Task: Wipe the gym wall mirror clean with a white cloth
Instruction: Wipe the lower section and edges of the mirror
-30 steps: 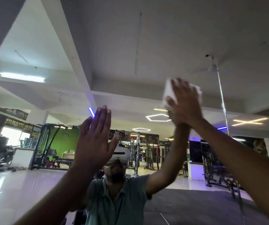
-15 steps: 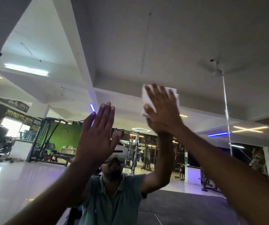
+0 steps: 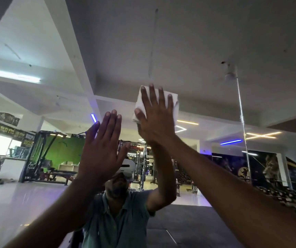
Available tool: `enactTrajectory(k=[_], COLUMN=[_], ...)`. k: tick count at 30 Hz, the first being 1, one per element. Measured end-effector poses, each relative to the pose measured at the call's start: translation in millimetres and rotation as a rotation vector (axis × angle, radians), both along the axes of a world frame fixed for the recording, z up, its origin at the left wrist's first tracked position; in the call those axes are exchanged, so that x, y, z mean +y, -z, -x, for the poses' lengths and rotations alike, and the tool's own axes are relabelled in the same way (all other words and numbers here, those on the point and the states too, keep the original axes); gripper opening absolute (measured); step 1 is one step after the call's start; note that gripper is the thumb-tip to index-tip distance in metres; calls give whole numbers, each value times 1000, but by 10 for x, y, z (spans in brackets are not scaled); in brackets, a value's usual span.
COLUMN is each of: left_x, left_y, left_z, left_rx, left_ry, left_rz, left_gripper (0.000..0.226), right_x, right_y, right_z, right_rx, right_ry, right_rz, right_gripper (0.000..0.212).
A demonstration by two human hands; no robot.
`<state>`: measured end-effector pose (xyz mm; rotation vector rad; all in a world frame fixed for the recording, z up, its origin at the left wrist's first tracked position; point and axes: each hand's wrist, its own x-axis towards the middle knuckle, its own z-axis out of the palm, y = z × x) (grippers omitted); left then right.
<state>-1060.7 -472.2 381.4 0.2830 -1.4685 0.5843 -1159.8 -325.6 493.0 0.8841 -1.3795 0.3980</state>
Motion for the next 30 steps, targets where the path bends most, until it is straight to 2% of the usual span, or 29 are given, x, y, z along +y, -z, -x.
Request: enactTrajectory(k=[3, 8, 10, 12, 13, 16, 18, 20, 22, 24, 26, 28, 30], left_x=[-10, 5, 21, 36, 73, 307, 545, 730, 793, 799, 801, 817, 809], left_y=[-4, 12, 8, -5, -3, 106, 263, 415, 493, 512, 534, 545, 548], left_z=[-8, -1, -3, -14, -4, 134, 348, 550, 641, 649, 649, 661, 676], left_rx=[2, 10, 7, 13, 22, 32, -28, -84, -72, -65, -73, -76, -72], left_ry=[22, 33, 36, 43, 52, 122, 161, 151, 114, 87, 79, 82, 89], left_rz=[-3, 16, 12, -2, -22, -60, -10, 21, 18, 18, 23, 23, 25], left_gripper=[77, 76, 75, 75, 74, 72, 72, 74, 76, 75, 76, 76, 76], right_x=[421, 1624, 1658, 1390, 1217, 771, 825, 1121, 1544, 2035, 2322, 2138, 1638], right_y=[-123, 257, 488, 644, 728, 1032, 1130, 1161, 1271, 1446, 1587, 1600, 1649], right_z=[350, 1364, 1363, 1099, 952, 601, 608, 845, 1251, 1653, 1817, 1700, 1314], right_rx=[77, -231, -370, -401, -347, -126, -32, 18, -49, -178, -349, -458, -385], right_ry=[5, 50, 46, 36, 35, 18, -12, 9, 75, 145, 122, 91, 79], right_rz=[-120, 290, 420, 458, 398, 43, -108, -160, -78, 106, 288, 433, 416], right_gripper=[74, 82, 85, 85, 84, 79, 75, 73, 74, 72, 78, 86, 84])
